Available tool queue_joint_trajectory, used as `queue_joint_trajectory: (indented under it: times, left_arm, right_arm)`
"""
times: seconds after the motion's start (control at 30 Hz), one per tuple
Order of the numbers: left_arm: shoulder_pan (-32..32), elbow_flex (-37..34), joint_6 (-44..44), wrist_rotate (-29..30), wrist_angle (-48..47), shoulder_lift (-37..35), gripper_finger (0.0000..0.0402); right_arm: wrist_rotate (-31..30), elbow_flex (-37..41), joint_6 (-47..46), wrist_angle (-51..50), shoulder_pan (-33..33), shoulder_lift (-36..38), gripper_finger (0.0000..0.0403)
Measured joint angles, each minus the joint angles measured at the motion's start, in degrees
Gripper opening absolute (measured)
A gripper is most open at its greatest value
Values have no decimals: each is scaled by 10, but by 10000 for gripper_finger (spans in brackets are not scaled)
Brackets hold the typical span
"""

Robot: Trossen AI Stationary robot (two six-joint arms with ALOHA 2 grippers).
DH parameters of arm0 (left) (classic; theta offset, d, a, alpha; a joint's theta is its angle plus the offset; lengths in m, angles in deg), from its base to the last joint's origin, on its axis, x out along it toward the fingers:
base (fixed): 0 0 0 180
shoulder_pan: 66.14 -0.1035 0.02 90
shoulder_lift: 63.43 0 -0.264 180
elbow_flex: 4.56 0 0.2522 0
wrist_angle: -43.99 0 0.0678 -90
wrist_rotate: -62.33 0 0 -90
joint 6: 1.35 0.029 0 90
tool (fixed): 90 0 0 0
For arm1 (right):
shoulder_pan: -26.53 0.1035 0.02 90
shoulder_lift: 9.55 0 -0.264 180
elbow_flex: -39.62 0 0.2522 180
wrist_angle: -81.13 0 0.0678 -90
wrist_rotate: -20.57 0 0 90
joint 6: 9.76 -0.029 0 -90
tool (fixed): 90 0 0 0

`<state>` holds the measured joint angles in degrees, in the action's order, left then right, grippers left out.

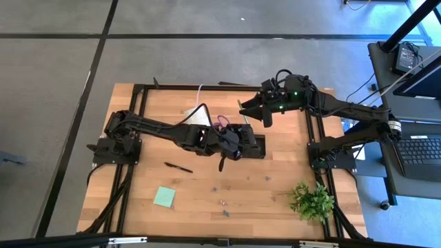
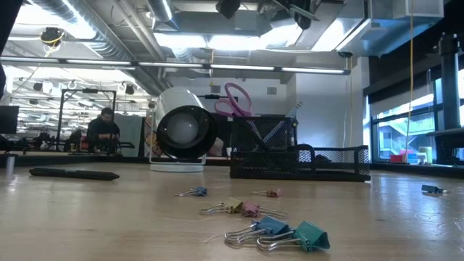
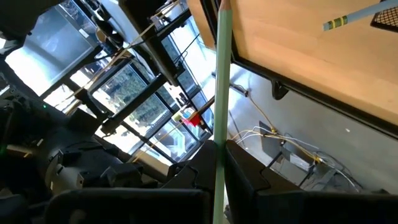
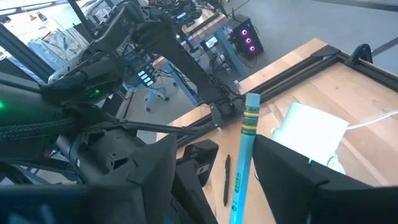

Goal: Pick and place office supplies into organizer
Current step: Put the green pencil into the black desk organizer

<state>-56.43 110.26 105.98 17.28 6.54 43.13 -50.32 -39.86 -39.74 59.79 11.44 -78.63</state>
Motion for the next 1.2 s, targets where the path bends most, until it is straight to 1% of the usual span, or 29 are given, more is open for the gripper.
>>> queue_joint_trajectory:
  times: [0.17,0.3,0.43,0.53,0.7,0.87,1.03,1.1,1.2]
  left_arm:
    - [-1,0,16,0,0,0,13]
    - [-1,0,26,0,0,0,13]
    - [-1,0,29,1,1,0,13]
    - [-1,0,46,3,1,0,13]
    - [-1,0,54,3,7,0,13]
    - [-1,0,45,3,20,0,25]
    - [-1,0,39,0,25,0,61]
    - [-1,0,15,-2,26,0,77]
    - [1,0,-45,-4,26,0,100]
  right_arm:
    - [0,0,-12,1,0,0,176]
    - [-1,0,-10,1,0,0,138]
    - [-26,0,6,1,0,0,95]
    - [-30,0,8,1,0,0,65]
    - [-30,0,20,2,0,0,28]
    - [-31,0,20,3,0,0,19]
    - [-43,0,19,2,0,0,19]
    - [-44,0,21,2,0,0,19]
    - [-45,0,22,4,0,0,19]
